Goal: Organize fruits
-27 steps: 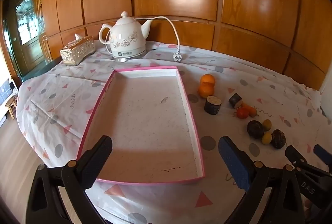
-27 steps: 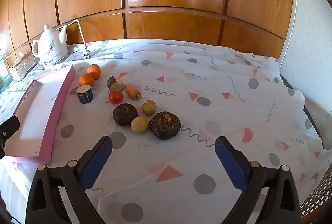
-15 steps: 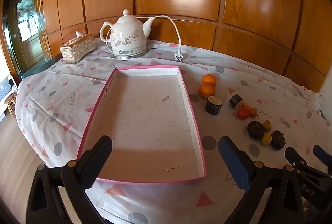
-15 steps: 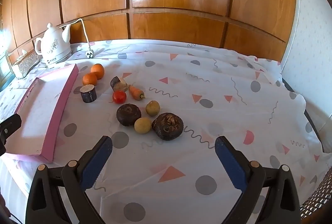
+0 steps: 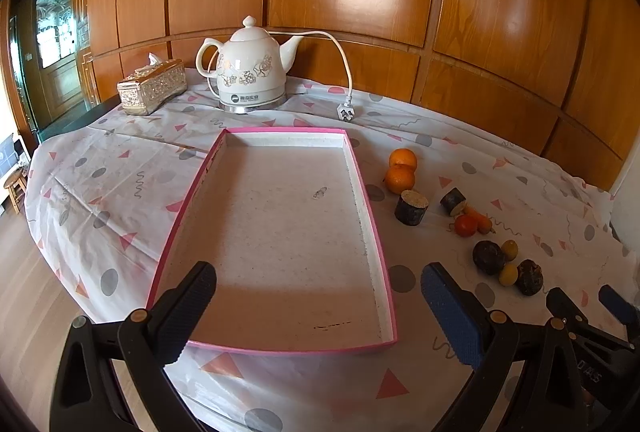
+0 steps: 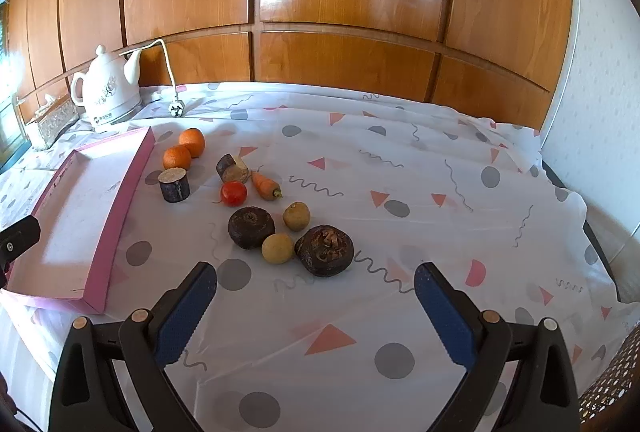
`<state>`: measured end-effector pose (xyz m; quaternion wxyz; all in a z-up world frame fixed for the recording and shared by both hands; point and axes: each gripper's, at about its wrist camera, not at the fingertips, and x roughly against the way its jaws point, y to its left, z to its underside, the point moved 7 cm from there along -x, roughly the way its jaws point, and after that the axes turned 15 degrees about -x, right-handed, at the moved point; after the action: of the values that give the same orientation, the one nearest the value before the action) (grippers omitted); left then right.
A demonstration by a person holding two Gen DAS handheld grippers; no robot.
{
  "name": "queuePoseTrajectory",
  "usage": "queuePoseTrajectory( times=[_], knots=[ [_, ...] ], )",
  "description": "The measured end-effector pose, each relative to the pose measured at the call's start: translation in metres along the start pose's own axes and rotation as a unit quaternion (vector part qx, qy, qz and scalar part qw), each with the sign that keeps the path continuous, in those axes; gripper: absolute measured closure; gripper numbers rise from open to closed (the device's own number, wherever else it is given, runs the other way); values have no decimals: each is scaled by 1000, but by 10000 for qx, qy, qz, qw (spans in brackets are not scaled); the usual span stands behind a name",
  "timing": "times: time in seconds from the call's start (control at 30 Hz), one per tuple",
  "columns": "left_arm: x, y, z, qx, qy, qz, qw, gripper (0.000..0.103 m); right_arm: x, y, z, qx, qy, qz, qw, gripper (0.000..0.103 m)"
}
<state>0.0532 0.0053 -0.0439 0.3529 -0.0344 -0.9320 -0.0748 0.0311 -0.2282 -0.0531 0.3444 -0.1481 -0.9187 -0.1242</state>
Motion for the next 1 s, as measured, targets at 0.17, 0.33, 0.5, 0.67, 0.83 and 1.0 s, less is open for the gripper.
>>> queuePoseTrajectory(
  times=[0.17, 0.33, 0.5, 0.67, 0.83, 1.0],
  knots=[
    [0, -1, 0, 23, -14, 64, 10000, 0, 1, 1, 1, 15, 6, -59, 10000, 2],
    [0, -3, -1, 49, -26, 190, 9998, 0, -1, 2, 1, -5, 44, -85, 10000, 2],
    [1, -7, 0, 11, -58, 318, 9995, 0, -4, -4, 0, -161, 74, -80, 9998, 2],
    [1, -9, -1, 27, -63, 379, 9993, 0, -4, -4, -1, -159, 51, -101, 9998, 2],
    [2, -7, -1, 40, -61, 356, 9993, 0, -3, -3, -1, -138, 44, -136, 9998, 2],
    [2, -6, 0, 72, 24, 392, 9992, 0, -3, -7, -3, -204, 44, -127, 9997, 2]
  ],
)
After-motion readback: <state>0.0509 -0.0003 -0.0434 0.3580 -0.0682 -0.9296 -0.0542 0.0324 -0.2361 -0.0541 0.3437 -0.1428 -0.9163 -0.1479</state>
